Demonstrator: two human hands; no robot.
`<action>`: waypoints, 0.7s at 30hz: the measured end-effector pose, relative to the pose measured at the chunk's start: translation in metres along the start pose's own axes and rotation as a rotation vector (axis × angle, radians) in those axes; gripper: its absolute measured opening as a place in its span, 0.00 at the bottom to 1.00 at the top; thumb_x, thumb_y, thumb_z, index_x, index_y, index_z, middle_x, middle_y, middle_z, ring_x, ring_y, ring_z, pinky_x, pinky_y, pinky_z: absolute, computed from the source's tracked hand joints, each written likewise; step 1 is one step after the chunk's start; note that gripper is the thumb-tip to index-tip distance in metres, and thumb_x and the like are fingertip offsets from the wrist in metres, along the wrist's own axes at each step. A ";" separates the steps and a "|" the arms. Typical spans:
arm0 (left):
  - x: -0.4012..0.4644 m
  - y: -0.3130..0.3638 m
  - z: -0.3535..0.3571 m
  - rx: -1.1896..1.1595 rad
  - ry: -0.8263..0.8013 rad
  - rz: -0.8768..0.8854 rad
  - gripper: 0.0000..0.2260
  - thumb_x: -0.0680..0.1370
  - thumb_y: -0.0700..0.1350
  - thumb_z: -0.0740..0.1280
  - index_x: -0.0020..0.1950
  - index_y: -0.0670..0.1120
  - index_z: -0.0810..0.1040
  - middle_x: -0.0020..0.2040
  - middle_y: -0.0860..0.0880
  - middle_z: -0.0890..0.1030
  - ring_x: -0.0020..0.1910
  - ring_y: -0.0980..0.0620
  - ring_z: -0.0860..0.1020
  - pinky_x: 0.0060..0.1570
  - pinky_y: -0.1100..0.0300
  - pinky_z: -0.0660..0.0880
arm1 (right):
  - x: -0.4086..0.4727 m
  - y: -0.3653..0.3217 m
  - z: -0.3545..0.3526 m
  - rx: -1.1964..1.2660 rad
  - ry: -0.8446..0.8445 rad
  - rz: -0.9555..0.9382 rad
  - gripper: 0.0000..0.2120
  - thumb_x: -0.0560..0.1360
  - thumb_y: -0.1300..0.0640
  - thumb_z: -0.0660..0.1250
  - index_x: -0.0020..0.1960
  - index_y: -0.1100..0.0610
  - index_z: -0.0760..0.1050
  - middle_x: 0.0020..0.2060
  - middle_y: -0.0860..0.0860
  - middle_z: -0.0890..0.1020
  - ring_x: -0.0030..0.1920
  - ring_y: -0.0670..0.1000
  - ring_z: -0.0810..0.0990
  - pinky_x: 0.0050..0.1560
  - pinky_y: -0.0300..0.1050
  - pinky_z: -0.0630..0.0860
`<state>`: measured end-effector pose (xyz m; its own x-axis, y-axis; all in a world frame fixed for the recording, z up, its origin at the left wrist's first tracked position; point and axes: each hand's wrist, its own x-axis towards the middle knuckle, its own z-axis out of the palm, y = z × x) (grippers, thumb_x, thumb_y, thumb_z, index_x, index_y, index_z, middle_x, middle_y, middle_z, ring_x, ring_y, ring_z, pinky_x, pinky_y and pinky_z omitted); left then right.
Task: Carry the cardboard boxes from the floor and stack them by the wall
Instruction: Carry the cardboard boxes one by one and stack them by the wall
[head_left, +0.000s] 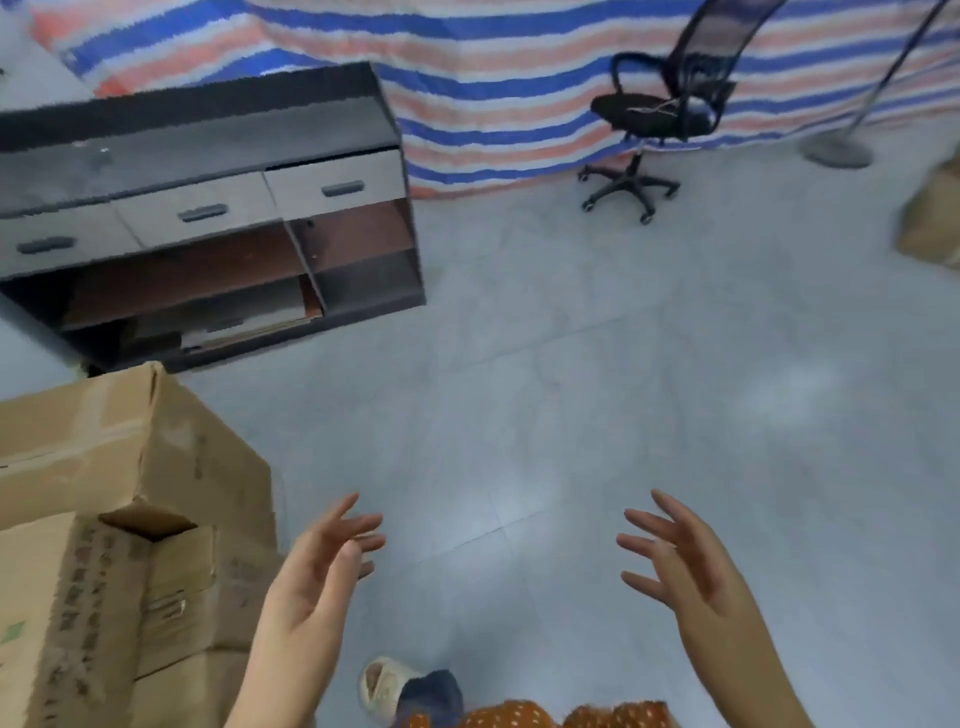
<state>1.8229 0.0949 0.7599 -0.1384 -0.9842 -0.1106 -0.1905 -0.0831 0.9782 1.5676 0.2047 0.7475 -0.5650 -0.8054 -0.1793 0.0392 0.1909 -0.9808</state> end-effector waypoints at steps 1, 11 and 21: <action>-0.005 0.002 0.029 0.000 -0.059 0.011 0.15 0.79 0.36 0.57 0.62 0.48 0.74 0.52 0.47 0.82 0.48 0.54 0.82 0.47 0.64 0.79 | -0.010 0.005 -0.031 0.008 0.059 0.007 0.22 0.68 0.46 0.62 0.63 0.44 0.72 0.53 0.42 0.82 0.53 0.47 0.82 0.49 0.49 0.81; -0.060 0.034 0.260 0.057 -0.559 0.107 0.16 0.80 0.36 0.57 0.61 0.53 0.74 0.51 0.50 0.83 0.49 0.55 0.82 0.48 0.65 0.78 | -0.101 0.046 -0.249 0.088 0.629 0.078 0.16 0.78 0.64 0.59 0.61 0.47 0.74 0.53 0.49 0.83 0.51 0.47 0.83 0.48 0.47 0.81; -0.071 0.052 0.419 0.140 -0.866 0.149 0.16 0.80 0.36 0.58 0.61 0.54 0.75 0.54 0.55 0.82 0.53 0.53 0.81 0.52 0.52 0.75 | -0.088 0.065 -0.344 0.133 0.864 0.146 0.17 0.78 0.64 0.60 0.60 0.46 0.74 0.52 0.47 0.83 0.50 0.46 0.83 0.49 0.45 0.80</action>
<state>1.4156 0.2258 0.7453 -0.8466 -0.5151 -0.1337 -0.2211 0.1120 0.9688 1.3363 0.4807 0.7254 -0.9698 -0.0622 -0.2359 0.2247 0.1483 -0.9631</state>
